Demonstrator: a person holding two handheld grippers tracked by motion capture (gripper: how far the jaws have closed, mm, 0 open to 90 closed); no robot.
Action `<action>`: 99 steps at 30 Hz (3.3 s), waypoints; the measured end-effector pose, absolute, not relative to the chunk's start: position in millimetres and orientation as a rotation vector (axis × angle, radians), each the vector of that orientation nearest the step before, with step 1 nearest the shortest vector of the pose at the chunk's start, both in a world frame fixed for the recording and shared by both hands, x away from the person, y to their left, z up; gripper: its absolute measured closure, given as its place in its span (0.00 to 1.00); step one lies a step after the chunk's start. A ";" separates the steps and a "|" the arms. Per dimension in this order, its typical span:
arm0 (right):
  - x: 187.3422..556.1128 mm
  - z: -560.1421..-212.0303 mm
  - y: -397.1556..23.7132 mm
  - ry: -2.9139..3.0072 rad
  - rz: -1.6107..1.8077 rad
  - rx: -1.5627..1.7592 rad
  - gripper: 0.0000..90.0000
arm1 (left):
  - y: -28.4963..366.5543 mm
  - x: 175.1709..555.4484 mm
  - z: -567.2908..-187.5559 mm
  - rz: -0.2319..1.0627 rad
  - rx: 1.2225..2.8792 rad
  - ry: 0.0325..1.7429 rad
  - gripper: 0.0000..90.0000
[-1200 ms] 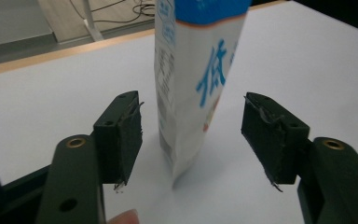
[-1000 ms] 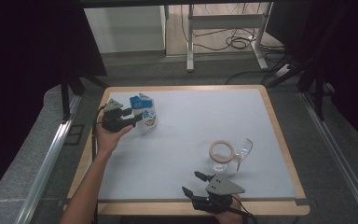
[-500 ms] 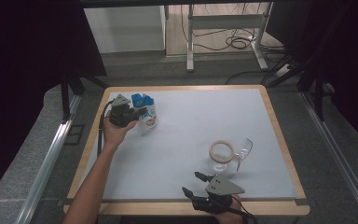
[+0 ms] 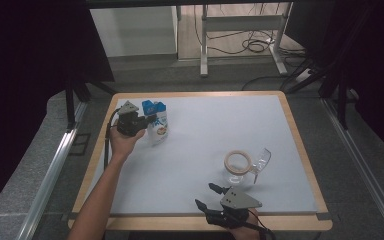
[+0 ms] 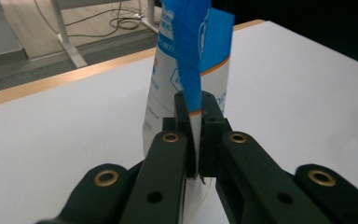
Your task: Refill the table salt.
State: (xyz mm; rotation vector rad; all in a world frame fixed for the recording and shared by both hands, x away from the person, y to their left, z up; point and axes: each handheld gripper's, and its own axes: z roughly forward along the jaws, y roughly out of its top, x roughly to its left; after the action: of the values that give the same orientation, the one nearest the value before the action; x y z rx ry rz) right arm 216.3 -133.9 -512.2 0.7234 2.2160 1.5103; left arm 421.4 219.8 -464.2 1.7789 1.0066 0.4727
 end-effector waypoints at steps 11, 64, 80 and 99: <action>218.8 -510.8 -125.7 2.217 1.508 0.707 0.38 | 221.9 399.3 -444.2 0.418 1.781 0.929 1.00; 249.3 -521.9 -104.6 2.201 1.453 0.780 0.35 | 170.6 324.4 -415.2 0.260 1.802 0.687 1.00; 258.6 -526.3 -91.3 2.172 1.356 0.791 0.30 | 153.3 298.5 -393.9 0.213 1.801 0.599 1.00; 273.7 -524.9 -77.8 2.086 1.328 0.811 0.29 | 133.0 288.0 -386.6 0.177 1.811 0.550 1.00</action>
State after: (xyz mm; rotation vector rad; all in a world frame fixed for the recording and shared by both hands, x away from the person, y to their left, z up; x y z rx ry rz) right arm 273.7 -77.8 -524.9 0.8113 2.0858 1.3282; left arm 288.0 133.0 -386.6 1.8115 0.5496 0.1773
